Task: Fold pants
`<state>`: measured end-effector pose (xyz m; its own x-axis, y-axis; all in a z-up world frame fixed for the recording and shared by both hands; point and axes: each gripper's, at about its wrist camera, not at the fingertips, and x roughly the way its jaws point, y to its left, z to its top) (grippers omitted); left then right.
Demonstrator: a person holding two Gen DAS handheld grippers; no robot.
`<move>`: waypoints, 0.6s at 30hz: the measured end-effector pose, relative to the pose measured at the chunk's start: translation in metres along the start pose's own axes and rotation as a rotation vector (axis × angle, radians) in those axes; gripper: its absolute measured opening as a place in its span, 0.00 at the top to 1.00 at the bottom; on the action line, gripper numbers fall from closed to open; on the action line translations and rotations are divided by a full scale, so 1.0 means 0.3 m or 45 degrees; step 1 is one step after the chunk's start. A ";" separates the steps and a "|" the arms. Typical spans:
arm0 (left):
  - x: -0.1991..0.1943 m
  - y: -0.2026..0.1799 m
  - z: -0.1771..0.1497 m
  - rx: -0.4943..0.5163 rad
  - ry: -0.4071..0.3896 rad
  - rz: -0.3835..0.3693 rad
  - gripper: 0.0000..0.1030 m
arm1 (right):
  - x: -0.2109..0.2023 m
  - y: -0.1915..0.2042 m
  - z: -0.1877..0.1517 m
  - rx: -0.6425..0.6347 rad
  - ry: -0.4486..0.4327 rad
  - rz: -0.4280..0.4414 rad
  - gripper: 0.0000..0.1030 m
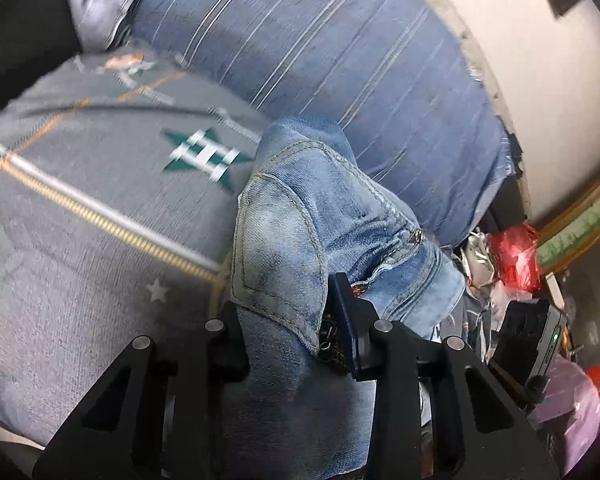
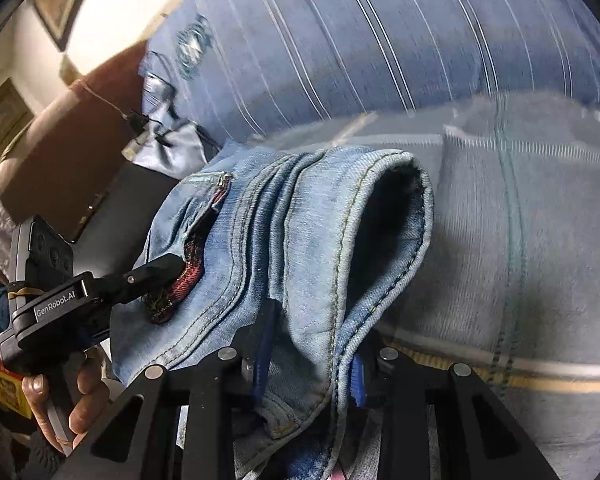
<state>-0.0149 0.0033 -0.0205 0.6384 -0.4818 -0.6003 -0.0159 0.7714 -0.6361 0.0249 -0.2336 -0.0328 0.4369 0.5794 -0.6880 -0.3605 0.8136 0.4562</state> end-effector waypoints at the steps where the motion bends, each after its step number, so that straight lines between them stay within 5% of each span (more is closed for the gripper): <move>1: -0.005 -0.013 0.007 0.006 0.001 -0.012 0.68 | -0.023 0.006 0.007 -0.006 -0.029 0.006 0.71; 11: -0.014 -0.160 0.144 0.038 0.065 -0.025 0.68 | -0.143 -0.022 0.088 0.074 -0.091 0.078 0.71; 18: -0.004 -0.231 0.331 -0.030 0.028 -0.034 0.68 | -0.173 -0.014 0.293 0.040 -0.075 0.102 0.71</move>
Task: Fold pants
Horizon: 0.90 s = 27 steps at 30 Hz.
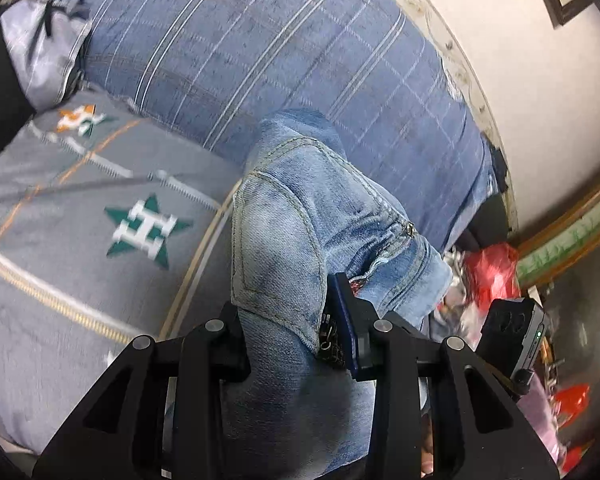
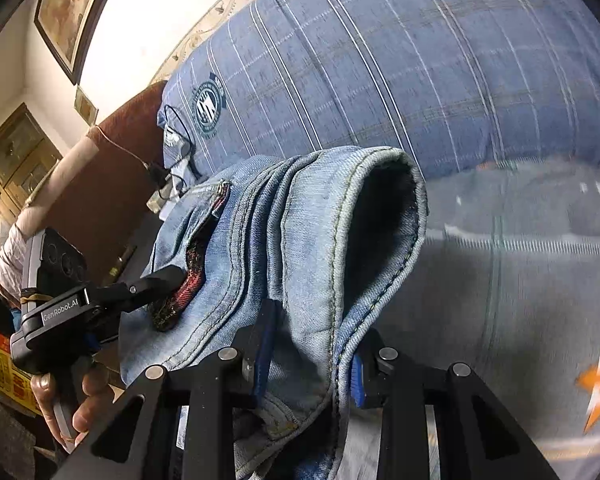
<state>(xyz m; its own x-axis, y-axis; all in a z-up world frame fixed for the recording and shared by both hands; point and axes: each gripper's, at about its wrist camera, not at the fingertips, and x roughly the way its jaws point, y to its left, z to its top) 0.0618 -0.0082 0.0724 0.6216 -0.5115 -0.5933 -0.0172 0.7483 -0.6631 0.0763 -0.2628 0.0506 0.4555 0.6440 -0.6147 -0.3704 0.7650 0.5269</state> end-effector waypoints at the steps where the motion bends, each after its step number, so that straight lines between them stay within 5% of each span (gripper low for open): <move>1: 0.008 -0.010 0.026 -0.001 -0.016 -0.002 0.68 | 0.008 -0.001 0.042 -0.008 -0.002 0.012 0.71; 8: 0.132 -0.001 0.104 0.051 -0.054 0.004 0.68 | 0.114 -0.109 0.237 0.003 -0.015 0.066 0.71; 16: 0.362 0.157 0.080 -0.111 0.132 0.100 0.68 | 0.307 -0.274 0.209 0.119 0.123 -0.008 0.71; 27: 0.362 0.142 0.098 -0.048 0.097 0.122 0.68 | 0.368 -0.298 0.231 0.153 0.114 0.020 0.71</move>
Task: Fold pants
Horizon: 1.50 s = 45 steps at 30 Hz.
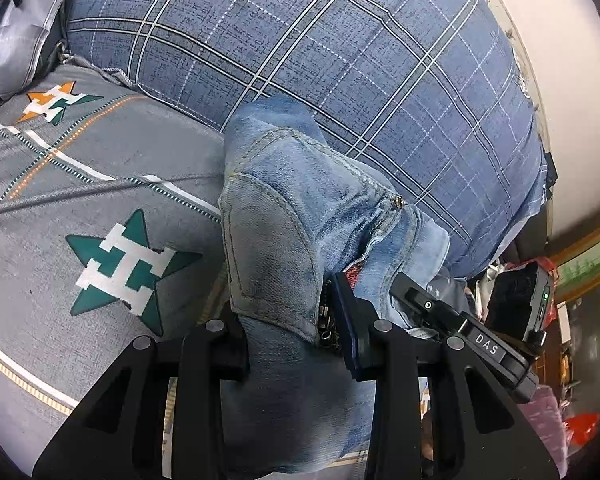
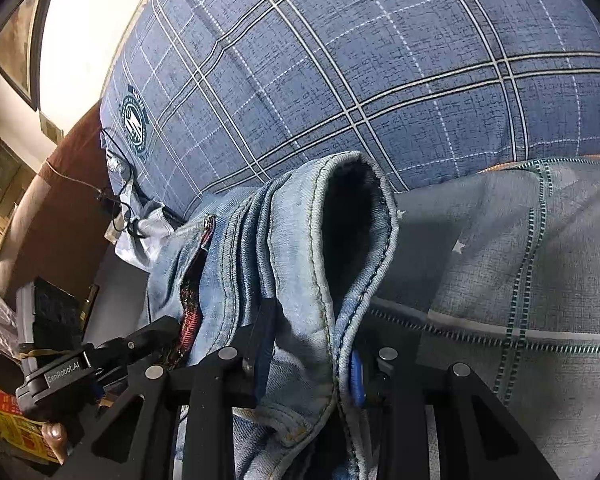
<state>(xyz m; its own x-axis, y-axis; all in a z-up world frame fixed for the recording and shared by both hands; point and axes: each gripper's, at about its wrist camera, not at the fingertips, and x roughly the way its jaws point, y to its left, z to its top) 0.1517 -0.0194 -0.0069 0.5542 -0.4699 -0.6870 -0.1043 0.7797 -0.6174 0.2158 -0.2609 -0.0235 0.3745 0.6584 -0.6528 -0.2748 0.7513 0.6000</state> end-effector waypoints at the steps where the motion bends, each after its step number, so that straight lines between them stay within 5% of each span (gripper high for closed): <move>1: -0.001 -0.004 -0.004 0.014 -0.006 0.006 0.68 | -0.001 -0.002 -0.001 0.005 0.000 0.008 0.71; 45: -0.010 0.005 -0.075 0.000 0.029 0.052 0.68 | 0.022 -0.017 -0.074 0.000 0.055 -0.032 0.71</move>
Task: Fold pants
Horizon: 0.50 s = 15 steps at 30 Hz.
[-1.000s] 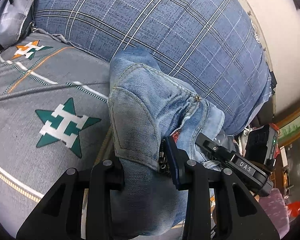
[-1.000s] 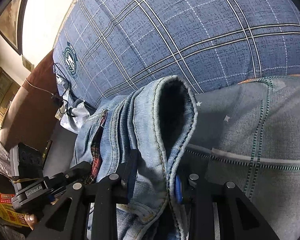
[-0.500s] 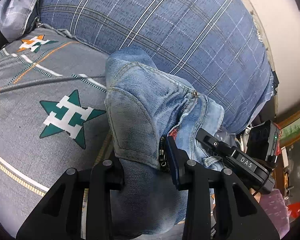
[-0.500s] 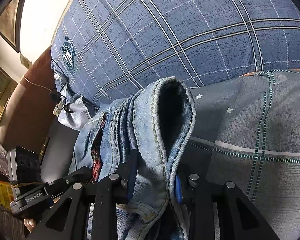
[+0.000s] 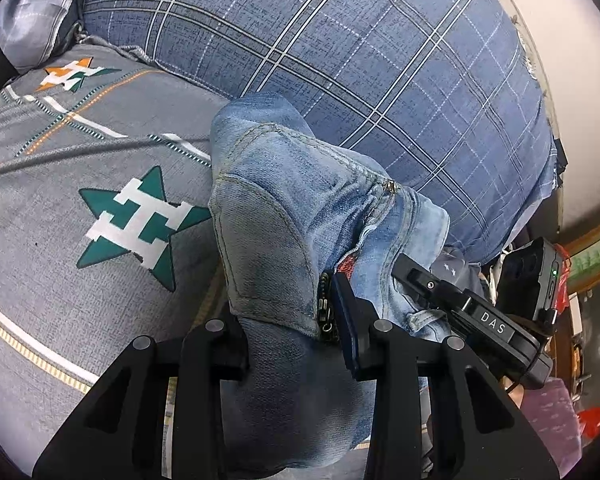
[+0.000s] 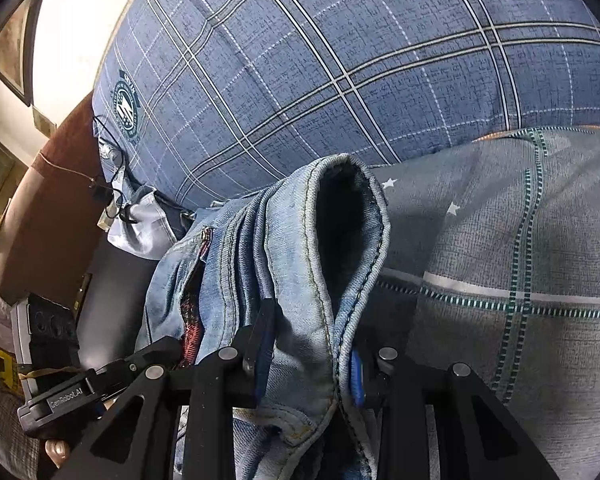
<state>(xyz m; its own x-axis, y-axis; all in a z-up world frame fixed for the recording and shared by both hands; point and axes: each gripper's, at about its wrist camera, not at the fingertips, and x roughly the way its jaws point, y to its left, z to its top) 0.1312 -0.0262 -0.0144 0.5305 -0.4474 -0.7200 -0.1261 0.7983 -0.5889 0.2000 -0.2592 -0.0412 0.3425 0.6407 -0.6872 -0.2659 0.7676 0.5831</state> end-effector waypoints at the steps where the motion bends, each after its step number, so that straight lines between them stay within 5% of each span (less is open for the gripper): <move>1: -0.006 -0.003 0.000 0.001 -0.005 -0.005 0.68 | -0.004 0.002 0.001 -0.003 -0.003 0.001 0.71; 15: 0.004 -0.001 -0.002 0.013 -0.008 -0.002 0.68 | -0.025 -0.004 0.003 0.005 -0.020 0.008 0.71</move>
<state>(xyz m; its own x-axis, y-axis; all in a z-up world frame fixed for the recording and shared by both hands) 0.1314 -0.0272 -0.0152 0.5360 -0.4462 -0.7166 -0.1166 0.8016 -0.5863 0.1986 -0.2651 -0.0363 0.3547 0.6451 -0.6768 -0.2643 0.7635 0.5892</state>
